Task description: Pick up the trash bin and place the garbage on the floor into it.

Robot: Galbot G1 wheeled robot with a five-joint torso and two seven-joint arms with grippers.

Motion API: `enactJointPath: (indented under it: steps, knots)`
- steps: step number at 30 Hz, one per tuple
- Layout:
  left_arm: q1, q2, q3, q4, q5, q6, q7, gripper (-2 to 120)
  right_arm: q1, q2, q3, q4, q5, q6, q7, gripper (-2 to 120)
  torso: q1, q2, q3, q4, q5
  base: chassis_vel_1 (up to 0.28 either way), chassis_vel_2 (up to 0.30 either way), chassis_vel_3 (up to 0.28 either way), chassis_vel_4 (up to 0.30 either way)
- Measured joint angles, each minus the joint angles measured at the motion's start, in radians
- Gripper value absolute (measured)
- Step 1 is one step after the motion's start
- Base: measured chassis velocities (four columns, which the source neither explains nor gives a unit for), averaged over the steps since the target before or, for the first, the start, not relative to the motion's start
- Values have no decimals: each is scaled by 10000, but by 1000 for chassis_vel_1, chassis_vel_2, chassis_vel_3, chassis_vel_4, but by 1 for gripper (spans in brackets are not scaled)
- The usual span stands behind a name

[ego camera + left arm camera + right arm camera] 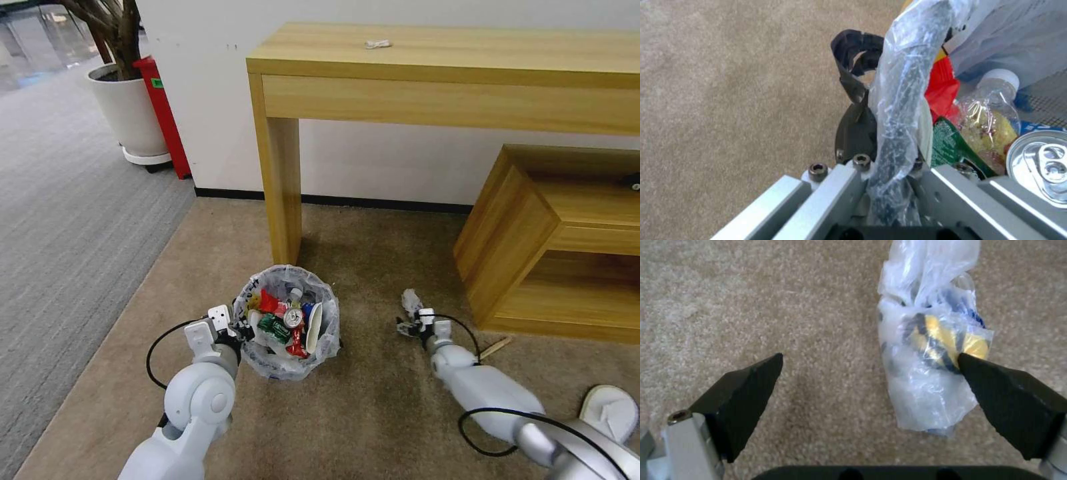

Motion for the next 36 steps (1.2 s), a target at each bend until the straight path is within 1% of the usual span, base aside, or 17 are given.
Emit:
enactJointPath:
  steps: [2, 7, 14, 20, 22, 23, 24, 26, 29, 30, 32, 33, 34, 36]
  knots:
    - [2, 55, -12, -41, -35, -12, -3, 0, 31, 106, 113, -226, -308, 27, -5, 100, 0, 0, 0, 0, 4, 0, 0, 0, 0]
    - [-10, 56, -11, -46, -39, -16, -6, 0, 46, 66, 244, -311, -464, 79, -7, 100, 0, 0, 0, -2, 3, 0, 0, 0, 0]
    - [-36, -94, 80, 35, 32, -39, 7, 0, -24, -288, 435, -213, -590, 128, 117, 100, 0, 0, 1, -2, 4, 0, 0, 0, 0]
    - [-1, -60, 107, -65, 34, -45, 21, 0, -123, -349, 628, -201, -772, 135, 213, 100, 0, 0, 0, 0, 5, 0, 0, 0, 0]
    - [32, -32, 114, -142, 23, -45, 24, 0, -157, -349, 715, -248, -851, 143, 235, 96, 0, 0, 0, 0, 5, 0, 0, 0, 0]
    - [32, -32, 114, -142, 23, -45, 24, 0, -157, -349, 715, -248, -851, 143, 235, 96, 0, 0, 0, 0, 5, 0, 0, 0, 0]
    - [50, -29, 116, -183, 20, -45, 28, 0, -159, -326, 754, -313, -886, 143, 250, 89, 0, 0, 0, -2, 4, 0, 0, 0, 0]
    - [60, -29, 117, -201, 18, -45, 31, 0, -159, -307, 772, -347, -904, 151, 249, 88, 0, 0, 0, -2, 3, 0, 0, 0, 0]
    - [121, -20, 118, -285, 16, -45, 47, 0, -157, -226, 859, -471, -955, 185, 222, 71, 0, 0, 0, -1, 2, 0, 0, 0, 0]
    - [121, -20, 118, -285, 16, -45, 47, 0, -157, -226, 859, -471, -955, 185, 222, 71, 0, 0, 0, -1, 2, 0, 0, 0, 0]
    - [124, -19, 120, -302, 16, -46, 55, 0, -156, -186, 882, -530, -1000, 219, 207, 64, 0, 0, 0, -1, 7, 0, 0, 0, 0]
    - [121, -21, 120, -309, 16, -49, 57, 0, -156, -174, 895, -534, -1021, 247, 206, 59, 0, 0, 0, 0, 3, 0, 0, 0, 0]
    - [121, -21, 120, -309, 16, -49, 57, 0, -156, -174, 895, -534, -1021, 247, 206, 59, 0, 0, 0, 0, 3, 0, 0, 0, 0]
    - [106, -21, 124, -310, 8, -53, 68, 0, -159, -162, 900, -552, -1045, 281, 199, 54, 0, 0, 1, -1, 4, 0, 0, 0, 0]
